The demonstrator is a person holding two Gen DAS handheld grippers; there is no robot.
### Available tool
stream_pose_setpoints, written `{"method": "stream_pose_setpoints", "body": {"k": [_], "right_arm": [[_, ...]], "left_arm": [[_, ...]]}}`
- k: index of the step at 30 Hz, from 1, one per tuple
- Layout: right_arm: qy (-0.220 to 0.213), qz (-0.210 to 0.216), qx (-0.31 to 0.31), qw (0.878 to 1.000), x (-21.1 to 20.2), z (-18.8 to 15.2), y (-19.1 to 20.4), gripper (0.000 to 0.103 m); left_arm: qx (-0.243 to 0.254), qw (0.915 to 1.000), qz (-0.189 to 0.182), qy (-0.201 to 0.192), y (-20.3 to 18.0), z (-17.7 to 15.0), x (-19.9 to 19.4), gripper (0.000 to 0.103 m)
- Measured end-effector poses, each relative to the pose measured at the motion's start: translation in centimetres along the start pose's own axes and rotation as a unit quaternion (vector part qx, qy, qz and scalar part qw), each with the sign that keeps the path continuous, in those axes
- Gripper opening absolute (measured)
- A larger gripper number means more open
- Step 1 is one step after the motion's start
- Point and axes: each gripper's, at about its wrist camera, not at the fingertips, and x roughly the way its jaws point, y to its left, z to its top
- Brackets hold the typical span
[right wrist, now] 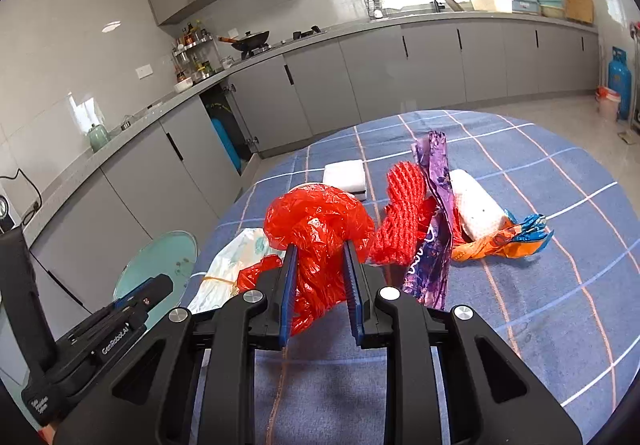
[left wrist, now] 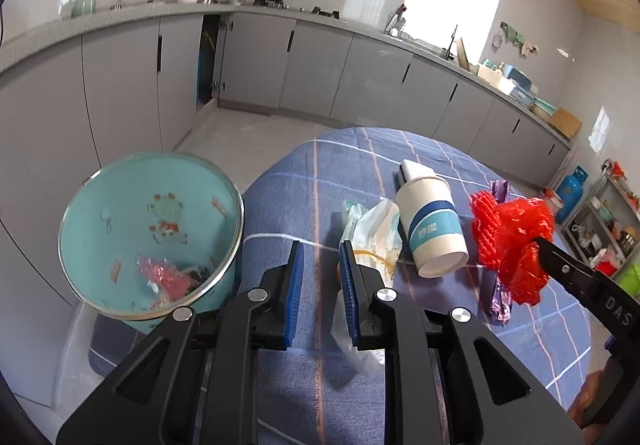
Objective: Collect trash
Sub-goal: 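Grasp the wrapped tissue pack with the left tool while the right tool grasps the red plastic bag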
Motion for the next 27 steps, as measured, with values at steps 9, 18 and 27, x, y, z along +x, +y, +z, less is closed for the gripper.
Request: {"method": "stream_pose_setpoints", "body": {"k": [9, 18, 27], "right_arm": [[0.011, -0.008, 0.008, 1.0, -0.2, -0.7, -0.6, 0.023], [0.01, -0.019, 0.031, 0.999, -0.6, -1.0, -2.4, 0.023], [-0.003, -0.002, -0.004, 1.0, -1.2, -0.6, 0.7, 0.023]], "left_arm": [[0.028, 0.9989, -0.013, 0.034, -2.1, 0.2, 3.0, 0.06], [0.063, 0.996, -0.005, 0.063, -3.5, -1.1, 5.1, 0.028], [0.039, 0.9992, 0.003, -0.002, -1.4, 0.6, 0.6, 0.027]]}}
